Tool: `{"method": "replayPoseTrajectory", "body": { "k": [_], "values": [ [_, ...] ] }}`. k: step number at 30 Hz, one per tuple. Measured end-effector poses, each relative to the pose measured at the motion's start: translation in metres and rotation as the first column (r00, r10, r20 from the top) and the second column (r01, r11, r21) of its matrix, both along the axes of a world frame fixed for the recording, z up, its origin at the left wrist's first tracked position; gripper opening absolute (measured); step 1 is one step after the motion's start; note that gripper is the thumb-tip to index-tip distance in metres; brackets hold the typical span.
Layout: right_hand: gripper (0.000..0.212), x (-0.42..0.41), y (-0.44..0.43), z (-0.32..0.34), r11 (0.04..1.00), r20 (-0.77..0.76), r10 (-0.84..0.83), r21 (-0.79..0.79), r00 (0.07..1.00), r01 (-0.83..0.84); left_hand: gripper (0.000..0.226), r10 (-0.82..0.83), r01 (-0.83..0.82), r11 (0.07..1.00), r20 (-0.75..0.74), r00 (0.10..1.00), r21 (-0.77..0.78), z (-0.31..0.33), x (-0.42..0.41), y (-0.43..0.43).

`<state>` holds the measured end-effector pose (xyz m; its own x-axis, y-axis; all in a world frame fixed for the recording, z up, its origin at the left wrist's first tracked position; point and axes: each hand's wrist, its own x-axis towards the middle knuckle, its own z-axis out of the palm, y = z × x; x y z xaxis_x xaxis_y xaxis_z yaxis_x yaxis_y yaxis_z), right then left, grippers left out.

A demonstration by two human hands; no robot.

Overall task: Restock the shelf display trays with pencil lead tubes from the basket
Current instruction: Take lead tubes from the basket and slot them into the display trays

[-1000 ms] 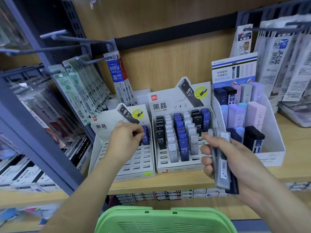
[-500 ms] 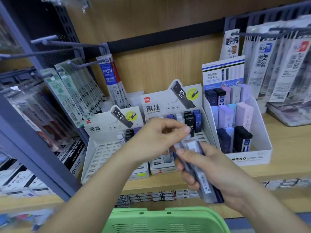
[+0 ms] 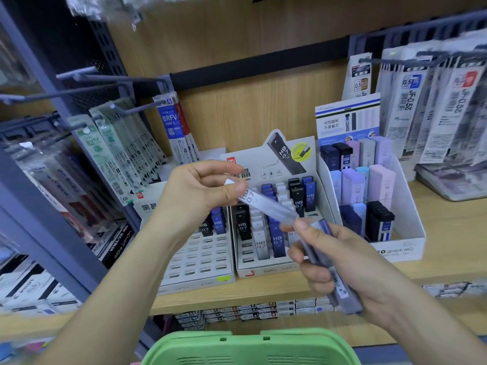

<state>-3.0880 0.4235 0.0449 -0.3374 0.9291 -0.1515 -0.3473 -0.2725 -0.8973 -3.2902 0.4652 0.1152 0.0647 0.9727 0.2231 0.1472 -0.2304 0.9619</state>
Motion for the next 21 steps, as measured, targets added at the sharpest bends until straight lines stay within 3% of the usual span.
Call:
{"method": "replayPoseTrajectory", "body": {
  "k": [4, 8, 10, 12, 16, 19, 21],
  "values": [
    [0.014, -0.007, -0.001, 0.0, 0.998, 0.01, -0.045, 0.04, 0.999, 0.045, 0.026, 0.02, -0.006, 0.998, -0.207, 0.978, 0.067, 0.007, 0.003, -0.008],
    [0.021, -0.016, -0.003, -0.006, 0.992, 0.079, -0.091, 0.1, 0.993, 0.083, 0.021, -0.037, 0.048, 0.998, -0.197, 0.98, 0.05, 0.006, 0.006, -0.011],
    [0.024, -0.019, -0.003, -0.007, 0.988, 0.093, -0.132, 0.094, 0.987, 0.123, 0.019, -0.08, 0.09, 0.996, -0.261, 0.962, 0.027, 0.006, 0.004, -0.012],
    [0.026, -0.015, -0.003, -0.004, 0.986, 0.072, -0.163, 0.049, 0.984, 0.159, 0.022, -0.058, 0.077, 0.996, -0.321, 0.945, 0.048, 0.006, 0.001, -0.013],
    [0.017, 0.011, 0.005, 0.006, 0.948, -0.075, -0.29, -0.156, 0.954, 0.276, 0.022, 0.186, -0.115, 0.956, -0.253, 0.949, 0.271, 0.003, 0.002, -0.011],
    [0.02, 0.033, 0.014, 0.007, 0.893, -0.188, -0.41, -0.284, 0.893, 0.35, 0.023, 0.186, -0.067, 0.934, -0.32, 0.929, 0.35, -0.011, 0.02, -0.01],
    [0.017, 0.039, 0.016, 0.006, 0.899, -0.233, -0.396, -0.293, 0.888, 0.324, 0.02, 0.183, 0.004, 0.915, -0.425, 0.887, 0.403, -0.024, 0.03, -0.008]
  ]
}}
